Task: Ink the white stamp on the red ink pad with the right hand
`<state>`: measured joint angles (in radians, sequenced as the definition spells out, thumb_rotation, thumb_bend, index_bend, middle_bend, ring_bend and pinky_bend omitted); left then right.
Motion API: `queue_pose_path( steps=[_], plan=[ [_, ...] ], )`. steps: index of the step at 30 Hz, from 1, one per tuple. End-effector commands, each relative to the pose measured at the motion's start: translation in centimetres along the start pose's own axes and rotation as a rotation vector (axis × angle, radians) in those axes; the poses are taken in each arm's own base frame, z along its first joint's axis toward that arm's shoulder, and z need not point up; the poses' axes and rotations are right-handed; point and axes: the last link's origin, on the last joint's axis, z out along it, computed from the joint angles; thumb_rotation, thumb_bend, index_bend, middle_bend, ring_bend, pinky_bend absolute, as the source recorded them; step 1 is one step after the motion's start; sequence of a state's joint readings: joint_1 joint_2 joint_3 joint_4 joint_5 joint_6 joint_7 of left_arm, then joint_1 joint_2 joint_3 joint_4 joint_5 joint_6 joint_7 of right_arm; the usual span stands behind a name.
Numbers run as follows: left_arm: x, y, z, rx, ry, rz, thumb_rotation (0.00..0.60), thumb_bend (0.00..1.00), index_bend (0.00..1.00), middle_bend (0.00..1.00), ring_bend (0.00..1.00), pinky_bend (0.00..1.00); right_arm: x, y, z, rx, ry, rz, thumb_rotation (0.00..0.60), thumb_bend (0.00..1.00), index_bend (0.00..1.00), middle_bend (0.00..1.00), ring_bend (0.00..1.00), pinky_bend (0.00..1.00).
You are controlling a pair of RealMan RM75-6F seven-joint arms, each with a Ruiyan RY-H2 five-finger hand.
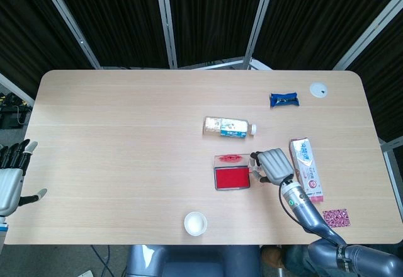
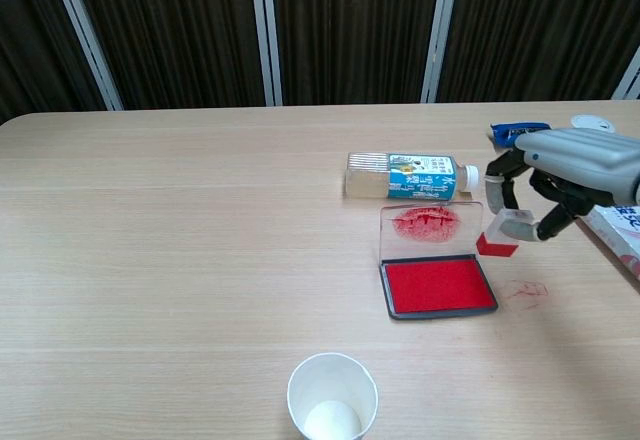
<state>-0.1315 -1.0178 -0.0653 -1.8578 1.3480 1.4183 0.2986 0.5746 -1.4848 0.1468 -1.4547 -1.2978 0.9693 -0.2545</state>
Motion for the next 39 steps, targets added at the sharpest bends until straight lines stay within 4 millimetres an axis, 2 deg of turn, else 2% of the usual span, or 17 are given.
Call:
queue_pose_path(
  steps=[1,4,9,14,23,39],
  plan=[
    [0.0,0.0,0.0,0.001,0.000,0.002,0.600,0.00,0.00,0.00,0.00,0.00,0.7,-1.1,0.6,0.035,0.003,-0.008,0.600,0.35,0.51,0.55,0.86,0.96],
    [-0.1,0.0,0.1,0.002,-0.002,0.002,0.600,0.00,0.00,0.00,0.00,0.00,0.8,-2.4,1.1,0.071,-0.003,-0.013,0.600,0.35,0.51,0.55,0.86,0.96],
    [-0.1,-0.1,0.2,0.006,-0.005,0.004,0.600,0.00,0.00,0.00,0.00,0.00,-0.4,-4.4,1.7,0.115,-0.037,-0.047,0.600,0.36,0.51,0.55,0.86,0.96],
    [-0.1,-0.2,0.2,0.008,-0.006,0.002,0.600,0.00,0.00,0.00,0.00,0.00,-1.5,-5.2,2.1,0.113,-0.065,-0.042,0.600,0.37,0.52,0.55,0.86,0.96],
    [0.0,-0.3,0.2,0.007,-0.007,-0.005,0.600,0.00,0.00,0.00,0.00,0.00,-2.4,-5.7,2.3,0.113,-0.075,-0.064,0.600,0.37,0.52,0.56,0.86,0.96],
    [0.1,-0.3,0.2,0.005,-0.010,-0.012,0.600,0.00,0.00,0.00,0.00,0.00,-4.0,-5.4,2.4,0.104,-0.101,-0.115,0.600,0.38,0.52,0.56,0.86,0.96]
  ],
)
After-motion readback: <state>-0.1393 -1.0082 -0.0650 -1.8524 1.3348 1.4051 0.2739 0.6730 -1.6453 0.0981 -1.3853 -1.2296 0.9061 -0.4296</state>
